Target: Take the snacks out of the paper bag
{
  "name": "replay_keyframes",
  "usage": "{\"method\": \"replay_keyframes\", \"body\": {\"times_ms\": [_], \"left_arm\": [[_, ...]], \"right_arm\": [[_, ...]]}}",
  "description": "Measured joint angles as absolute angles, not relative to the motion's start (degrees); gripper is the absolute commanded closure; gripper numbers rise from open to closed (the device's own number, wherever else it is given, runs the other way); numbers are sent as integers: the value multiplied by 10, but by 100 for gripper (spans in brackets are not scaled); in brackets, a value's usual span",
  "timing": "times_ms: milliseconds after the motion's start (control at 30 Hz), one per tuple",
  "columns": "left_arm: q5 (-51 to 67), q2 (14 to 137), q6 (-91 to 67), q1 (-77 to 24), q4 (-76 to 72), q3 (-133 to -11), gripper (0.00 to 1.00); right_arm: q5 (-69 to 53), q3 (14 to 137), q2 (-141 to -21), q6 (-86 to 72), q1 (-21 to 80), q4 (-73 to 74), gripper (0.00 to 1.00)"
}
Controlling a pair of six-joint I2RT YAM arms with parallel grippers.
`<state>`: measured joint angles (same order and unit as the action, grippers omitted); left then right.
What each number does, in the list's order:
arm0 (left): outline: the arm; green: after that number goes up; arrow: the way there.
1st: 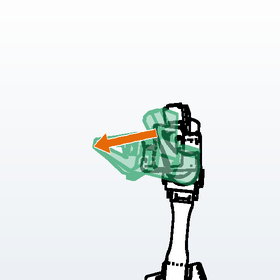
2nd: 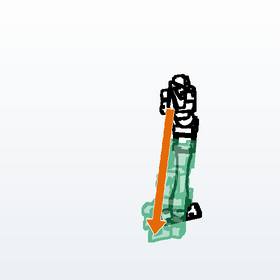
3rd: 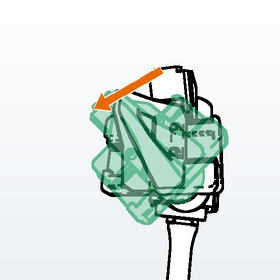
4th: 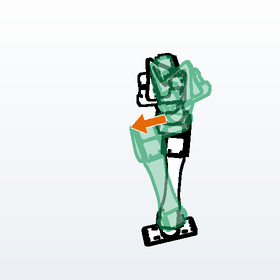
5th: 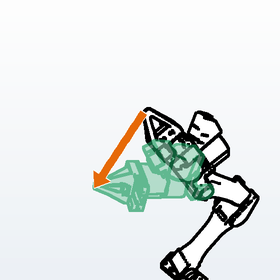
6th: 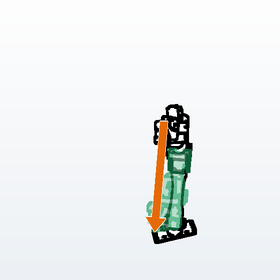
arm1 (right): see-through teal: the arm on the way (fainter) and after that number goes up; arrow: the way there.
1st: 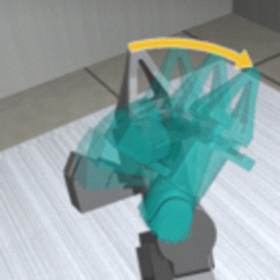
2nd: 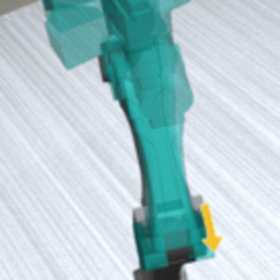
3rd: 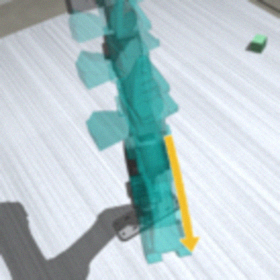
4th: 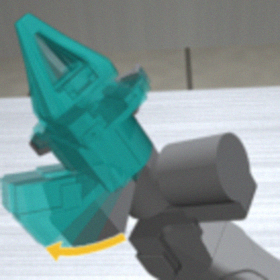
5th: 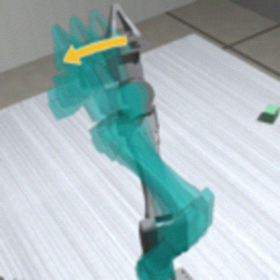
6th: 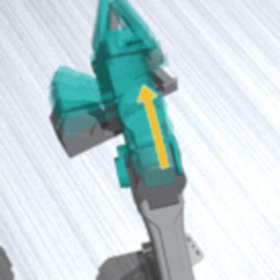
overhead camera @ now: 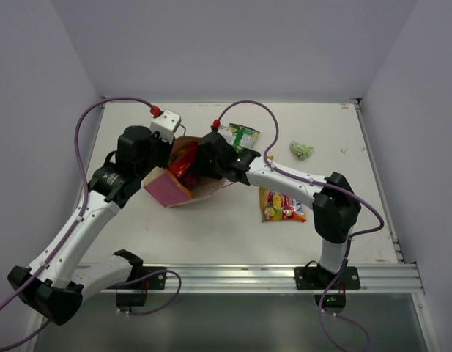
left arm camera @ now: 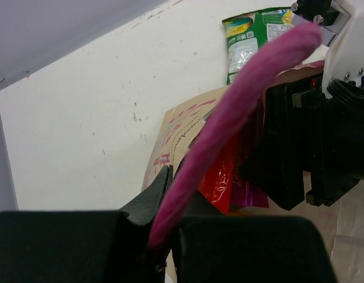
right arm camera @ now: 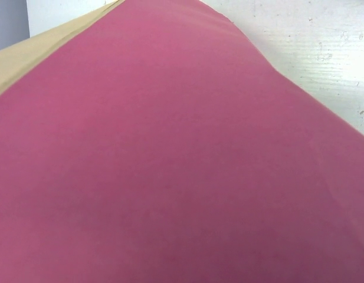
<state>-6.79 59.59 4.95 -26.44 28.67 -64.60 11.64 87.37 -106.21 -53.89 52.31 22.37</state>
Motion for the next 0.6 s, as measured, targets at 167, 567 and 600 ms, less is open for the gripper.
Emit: {"method": "replay_keyframes", "body": {"times_ms": [167, 567, 600], "left_arm": [[-68, 596, 49, -264, 287, -646, 100], [-82, 596, 49, -264, 288, -646, 100], [-84, 597, 49, -264, 288, -646, 100]], "right_arm": [[112, 874, -1069, -544, 518, 215, 72], [91, 874, -1064, -472, 513, 189, 100], [86, 874, -1058, -460, 513, 190, 100]]}}
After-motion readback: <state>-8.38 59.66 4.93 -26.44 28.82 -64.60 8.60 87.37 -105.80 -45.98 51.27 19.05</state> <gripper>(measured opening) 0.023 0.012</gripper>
